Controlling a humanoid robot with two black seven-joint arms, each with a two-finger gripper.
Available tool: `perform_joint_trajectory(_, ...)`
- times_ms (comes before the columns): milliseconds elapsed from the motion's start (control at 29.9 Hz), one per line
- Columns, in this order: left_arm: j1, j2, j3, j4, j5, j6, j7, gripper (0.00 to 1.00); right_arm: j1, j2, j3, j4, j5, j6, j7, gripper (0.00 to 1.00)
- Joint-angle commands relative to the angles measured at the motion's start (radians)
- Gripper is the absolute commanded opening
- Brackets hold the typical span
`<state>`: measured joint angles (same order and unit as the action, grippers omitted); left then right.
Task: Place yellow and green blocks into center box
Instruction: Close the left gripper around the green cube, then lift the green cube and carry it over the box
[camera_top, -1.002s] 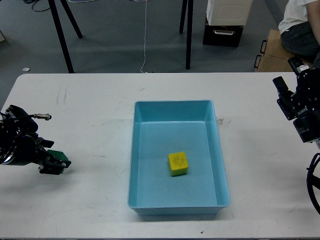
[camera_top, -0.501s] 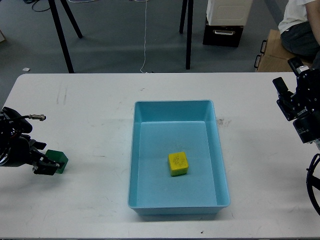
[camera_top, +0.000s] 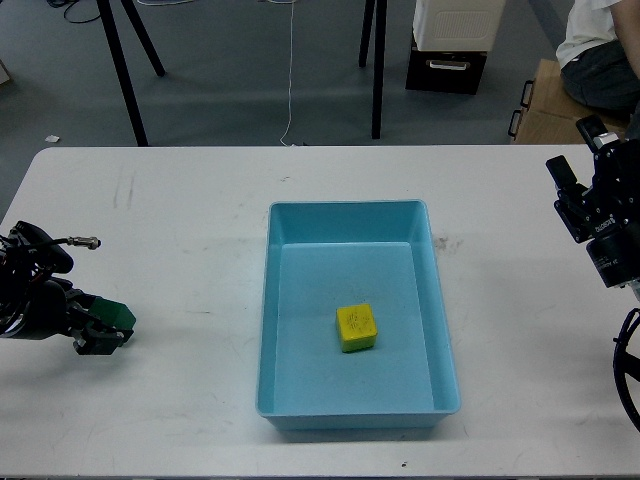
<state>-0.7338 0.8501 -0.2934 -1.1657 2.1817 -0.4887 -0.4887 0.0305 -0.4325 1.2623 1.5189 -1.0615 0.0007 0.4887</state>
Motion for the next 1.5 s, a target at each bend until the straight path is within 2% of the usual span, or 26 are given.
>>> perform_joint_trajectory(0,0.001,-0.006,0.005,0.017,0.0,0.0,0.0,0.63,-0.001,0.0,0.003,0.0,0.0,0.001,0.0,0.98)
perform_joint_trajectory(100,0.002,-0.006,0.008,0.04,0.0,0.0,0.0,0.36,0.0,0.0,0.011,0.001,0.0,-0.001,0.0,0.98)
perform_joint_trajectory(267,-0.003,0.003,0.007,0.041,0.0,0.0,0.0,0.2,0.0,0.0,0.057,-0.006,0.0,-0.017,0.0,0.98)
perform_joint_trajectory(401,-0.024,0.006,-0.01,0.04,0.0,0.056,0.0,0.14,-0.001,-0.002,0.086,-0.012,0.0,-0.054,0.0,0.98)
perform_joint_trajectory(735,-0.286,0.06,-0.001,-0.089,-0.072,0.039,0.0,0.12,-0.044,-0.017,0.12,-0.108,0.012,-0.082,0.0,0.98)
perform_joint_trajectory(802,-0.344,0.055,-0.003,-0.144,-0.077,0.0,0.0,0.12,-0.055,-0.018,0.12,-0.123,0.012,-0.08,0.0,0.98)
perform_joint_trajectory(869,-0.406,0.046,-0.003,-0.204,-0.094,0.0,0.0,0.12,-0.063,-0.018,0.121,-0.134,0.012,-0.076,0.0,0.98)
perform_joint_trajectory(1002,-0.492,-0.038,-0.001,-0.31,-0.132,0.0,0.0,0.12,-0.073,-0.043,0.121,-0.132,0.014,-0.068,0.0,0.98)
perform_joint_trajectory(1103,-0.516,-0.12,0.0,-0.339,-0.132,0.0,0.0,0.12,-0.075,-0.061,0.121,-0.131,0.021,-0.064,0.0,0.98)
perform_joint_trajectory(1236,-0.549,-0.233,0.023,-0.341,-0.132,0.0,0.0,0.13,-0.08,-0.091,0.121,-0.135,0.023,-0.065,0.0,0.98)
perform_joint_trajectory(1470,-0.562,-0.394,0.146,-0.295,-0.099,0.0,0.0,0.13,-0.083,-0.092,0.127,-0.201,0.083,-0.068,0.0,0.98)
